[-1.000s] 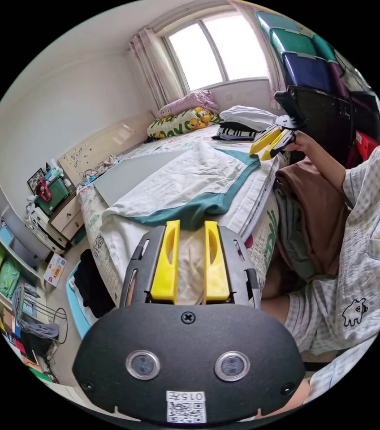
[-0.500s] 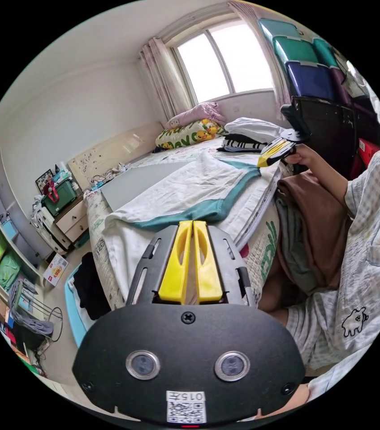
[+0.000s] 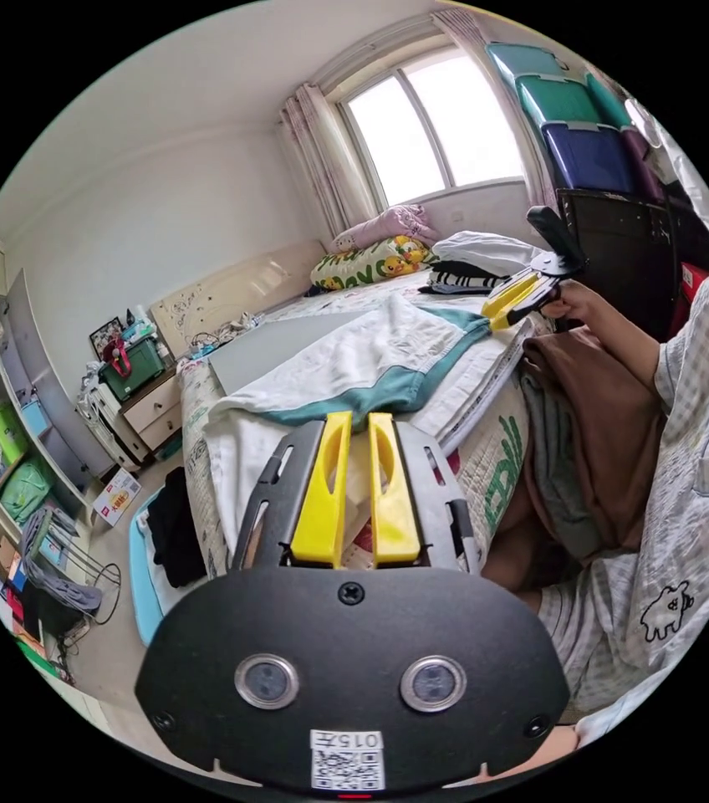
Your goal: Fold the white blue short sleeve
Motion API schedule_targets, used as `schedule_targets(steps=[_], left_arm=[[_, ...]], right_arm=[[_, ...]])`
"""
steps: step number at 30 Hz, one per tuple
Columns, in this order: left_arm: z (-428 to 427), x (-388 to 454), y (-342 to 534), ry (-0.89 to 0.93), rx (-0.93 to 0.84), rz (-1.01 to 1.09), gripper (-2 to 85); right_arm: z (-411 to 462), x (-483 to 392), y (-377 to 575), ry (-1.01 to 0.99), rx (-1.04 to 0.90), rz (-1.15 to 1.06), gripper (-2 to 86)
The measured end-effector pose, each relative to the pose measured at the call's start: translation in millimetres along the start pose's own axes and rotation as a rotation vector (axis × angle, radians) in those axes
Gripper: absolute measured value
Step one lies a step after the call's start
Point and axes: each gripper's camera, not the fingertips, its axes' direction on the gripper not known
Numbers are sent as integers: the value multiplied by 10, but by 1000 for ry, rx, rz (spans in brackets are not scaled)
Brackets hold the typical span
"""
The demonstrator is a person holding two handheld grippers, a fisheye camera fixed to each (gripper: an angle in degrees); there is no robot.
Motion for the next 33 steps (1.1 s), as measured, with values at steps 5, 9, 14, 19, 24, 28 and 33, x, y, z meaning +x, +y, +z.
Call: schedule_targets(steps=[5,9,14,19,24,28,33], left_arm=[[77,28,131,5,2,19,1],[62,17,288,68,30,28,0],[275,-2,581,70,10,-4,2],[127,-504,898,160,129,-140,8],[313,-1534,1054,124,260,-488,27],[1236,-2570,1095,301,147,-775,91],[2400,-3247,1338,303,-116,-996,117]], right_arm=[[41,104,83,13,29,-23,34],[-165,222,224,-64,91,-5,29],[332,367,145,-108,-62,1,37],[134,619,152,-116,82,43,62],[100,496,-145,-81,356,-8,52],[674,115,-812,-164,288,-83,56],[1433,-449,-1470,-177,142,-213,79]])
